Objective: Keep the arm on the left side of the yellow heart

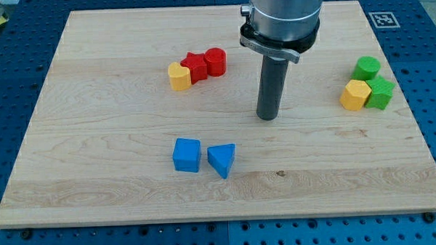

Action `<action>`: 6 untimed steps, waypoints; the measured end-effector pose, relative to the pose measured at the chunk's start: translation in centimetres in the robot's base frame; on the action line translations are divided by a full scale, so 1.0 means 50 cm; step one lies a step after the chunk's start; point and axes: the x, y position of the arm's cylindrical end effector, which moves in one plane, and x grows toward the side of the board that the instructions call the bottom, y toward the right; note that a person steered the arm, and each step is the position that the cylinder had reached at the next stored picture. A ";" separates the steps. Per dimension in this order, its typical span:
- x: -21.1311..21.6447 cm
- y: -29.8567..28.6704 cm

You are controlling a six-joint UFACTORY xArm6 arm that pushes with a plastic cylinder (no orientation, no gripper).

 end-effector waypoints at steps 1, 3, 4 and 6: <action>0.000 -0.011; 0.000 -0.102; -0.007 -0.158; -0.058 -0.305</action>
